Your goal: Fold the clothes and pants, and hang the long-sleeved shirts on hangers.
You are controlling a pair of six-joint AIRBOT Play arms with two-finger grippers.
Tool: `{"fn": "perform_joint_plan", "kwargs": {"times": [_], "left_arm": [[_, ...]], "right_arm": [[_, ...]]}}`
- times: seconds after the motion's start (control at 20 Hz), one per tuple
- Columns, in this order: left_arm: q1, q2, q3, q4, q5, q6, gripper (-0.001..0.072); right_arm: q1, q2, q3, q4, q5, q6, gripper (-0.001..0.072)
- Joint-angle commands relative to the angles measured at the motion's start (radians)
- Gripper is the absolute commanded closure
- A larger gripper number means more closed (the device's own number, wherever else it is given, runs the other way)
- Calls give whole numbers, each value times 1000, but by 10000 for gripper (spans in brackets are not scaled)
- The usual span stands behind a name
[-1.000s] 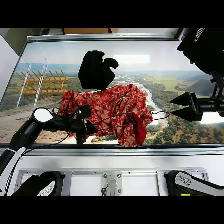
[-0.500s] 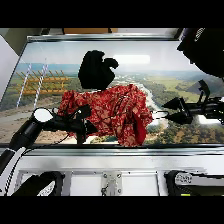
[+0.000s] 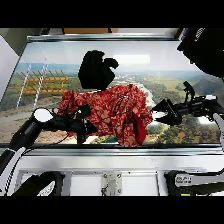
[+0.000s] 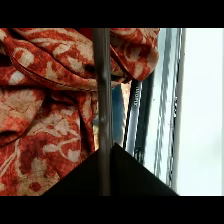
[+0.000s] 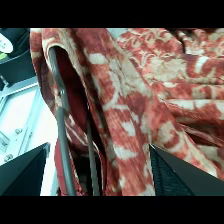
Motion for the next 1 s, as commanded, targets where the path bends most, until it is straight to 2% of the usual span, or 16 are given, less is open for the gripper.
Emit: {"fn": "perform_joint_plan", "kwargs": {"times": [0.0,0.95], "left_arm": [[-1,0,0,0,0,0,696],[-1,0,0,0,0,0,695]], "right_arm": [[32,-5,0,7,-6,0,29],[51,-5,0,7,-6,0,29]]}}
